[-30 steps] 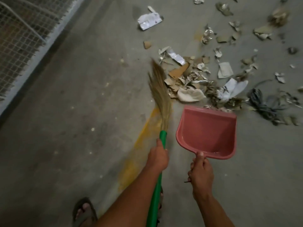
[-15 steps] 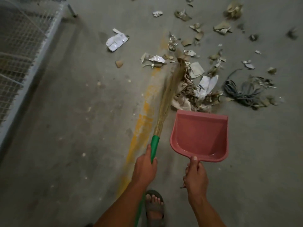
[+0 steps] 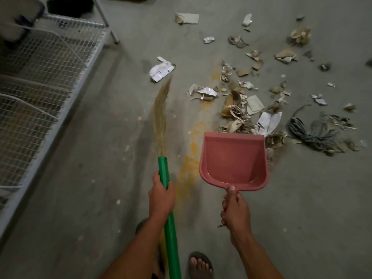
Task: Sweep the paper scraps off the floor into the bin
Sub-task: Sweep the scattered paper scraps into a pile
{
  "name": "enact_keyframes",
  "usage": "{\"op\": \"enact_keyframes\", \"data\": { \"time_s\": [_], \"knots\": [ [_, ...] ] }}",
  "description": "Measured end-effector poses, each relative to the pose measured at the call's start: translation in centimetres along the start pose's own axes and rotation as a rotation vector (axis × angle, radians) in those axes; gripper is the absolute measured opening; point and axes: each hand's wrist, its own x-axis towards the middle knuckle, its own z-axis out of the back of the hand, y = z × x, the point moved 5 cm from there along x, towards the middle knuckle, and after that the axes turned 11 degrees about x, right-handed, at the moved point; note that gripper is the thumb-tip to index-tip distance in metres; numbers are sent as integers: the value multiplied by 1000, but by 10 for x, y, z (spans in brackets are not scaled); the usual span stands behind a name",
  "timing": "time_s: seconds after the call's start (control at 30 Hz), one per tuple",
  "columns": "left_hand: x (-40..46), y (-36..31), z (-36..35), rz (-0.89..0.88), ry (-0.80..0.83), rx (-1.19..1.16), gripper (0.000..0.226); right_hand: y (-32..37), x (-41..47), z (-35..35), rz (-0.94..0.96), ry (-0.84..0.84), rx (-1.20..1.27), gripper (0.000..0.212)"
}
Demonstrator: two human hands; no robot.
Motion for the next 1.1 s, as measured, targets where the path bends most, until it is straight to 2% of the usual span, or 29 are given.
{"op": "enact_keyframes", "data": {
  "time_s": [0.07, 0.2, 0.33, 0.37, 0.43, 0.47, 0.5, 0.6, 0.7, 0.8, 1.0, 1.1],
  "knots": [
    [30, -1, 16, 49, -45, -30, 58, 12, 5, -22, -3, 52, 15, 45],
    [97, -2, 43, 148, -62, -48, 41, 31, 22, -61, -20, 110, 36, 45],
    [228, 57, 26, 276, -62, -24, 61, 37, 42, -96, -57, 99, 37, 47],
    [237, 53, 30, 296, -18, -3, 56, 38, 46, -104, -61, 91, 37, 47],
    [240, 31, 37, 273, 85, 30, 27, 36, 54, -121, -70, 66, 36, 45],
    [228, 10, 45, 229, 112, 68, 20, 34, 56, -127, -74, 52, 37, 45],
    [225, -1, 46, 175, 135, 123, 23, 34, 56, -131, -74, 46, 40, 45],
    [238, -12, 33, 49, 229, 313, 52, 28, 61, -151, -79, 24, 44, 47],
    [234, -39, 25, -112, 317, 446, 64, 27, 63, -165, -70, 0, 31, 48],
    [233, -65, 11, -290, 379, 530, 69, 30, 65, -174, -63, -20, 26, 48],
    [239, -94, -11, -490, 507, 645, 71, 34, 70, -174, -57, -90, 5, 50],
    [234, -99, -8, -614, 459, 652, 72, 38, 70, -166, -47, -137, 17, 49]
  ]
}}
